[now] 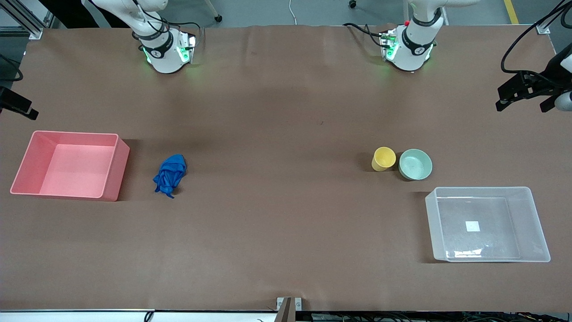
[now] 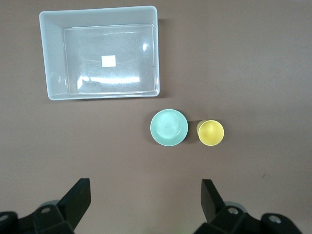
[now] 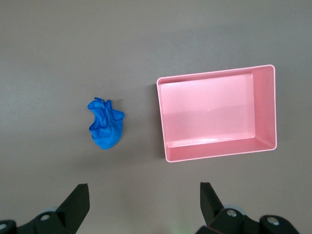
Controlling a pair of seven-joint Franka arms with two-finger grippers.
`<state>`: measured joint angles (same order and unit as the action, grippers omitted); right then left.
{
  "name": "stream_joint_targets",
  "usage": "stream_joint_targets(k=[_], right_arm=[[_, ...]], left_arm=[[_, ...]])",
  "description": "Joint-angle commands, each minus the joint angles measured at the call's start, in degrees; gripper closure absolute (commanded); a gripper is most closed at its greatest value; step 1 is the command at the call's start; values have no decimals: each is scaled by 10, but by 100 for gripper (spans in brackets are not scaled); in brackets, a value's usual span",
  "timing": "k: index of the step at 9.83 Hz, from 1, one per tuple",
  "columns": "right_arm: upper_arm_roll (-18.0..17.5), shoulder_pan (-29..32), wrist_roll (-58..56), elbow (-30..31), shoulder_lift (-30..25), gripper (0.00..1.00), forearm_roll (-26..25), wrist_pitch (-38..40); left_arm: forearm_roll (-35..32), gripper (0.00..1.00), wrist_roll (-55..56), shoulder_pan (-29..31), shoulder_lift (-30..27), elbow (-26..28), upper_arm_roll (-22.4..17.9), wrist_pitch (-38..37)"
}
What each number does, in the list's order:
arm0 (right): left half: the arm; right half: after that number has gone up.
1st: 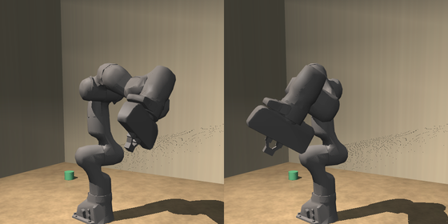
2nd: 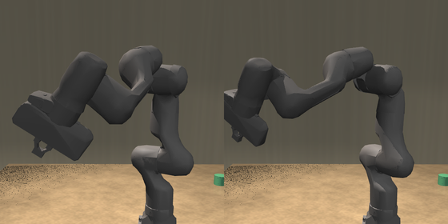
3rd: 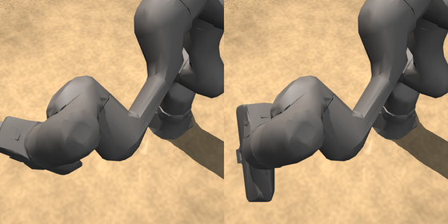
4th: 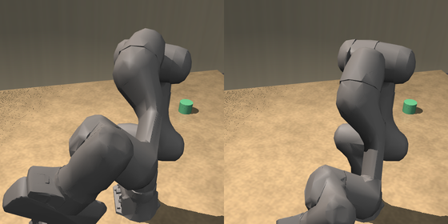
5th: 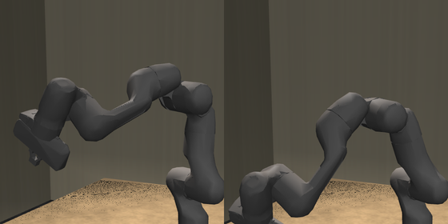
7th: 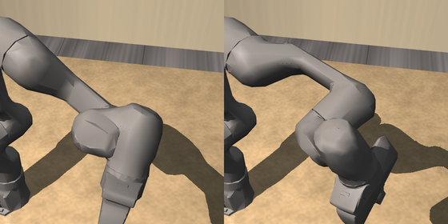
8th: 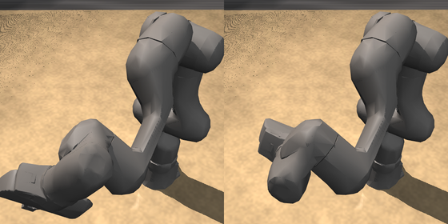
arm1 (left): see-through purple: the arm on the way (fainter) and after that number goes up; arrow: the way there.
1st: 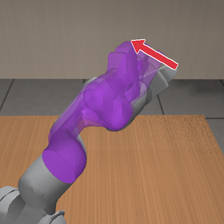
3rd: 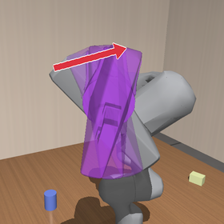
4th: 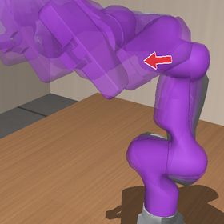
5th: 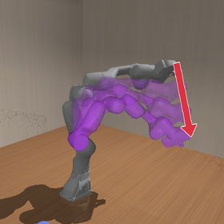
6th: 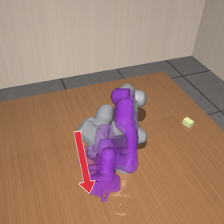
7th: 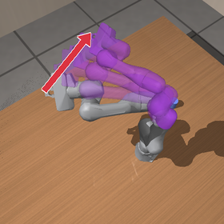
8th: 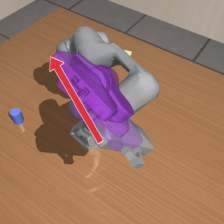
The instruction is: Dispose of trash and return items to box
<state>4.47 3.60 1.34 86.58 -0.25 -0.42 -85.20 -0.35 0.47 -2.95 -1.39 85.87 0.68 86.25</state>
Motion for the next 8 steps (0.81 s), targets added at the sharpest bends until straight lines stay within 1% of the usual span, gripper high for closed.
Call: stream_joint_targets(k=[1,4,5,6,7,8], right_arm=[[-3,3,-6,11,-13,0,-1,0],[-3,3,-6,11,-13,0,-1,0],[-3,0,-6,11,-12,0,-1,-1],[-5,-9,-5,17,-12,0,-1,-6],[-5,-36,-4,29,-4,0,-1,-9],[-5,-51,-3,78,2,0,-1,-53]], left_arm=[[-3,0,9,-1,-7,26,-1,1],[-1,0,4,-1,0,18,-5,2],[1,0,-3,-2,-1,19,-17,2],[1,0,2,-2,-1,27,-18,16],[0,0,0,-2,-1,46,-18,25],[1,0,-3,-3,-6,86,-18,54]])
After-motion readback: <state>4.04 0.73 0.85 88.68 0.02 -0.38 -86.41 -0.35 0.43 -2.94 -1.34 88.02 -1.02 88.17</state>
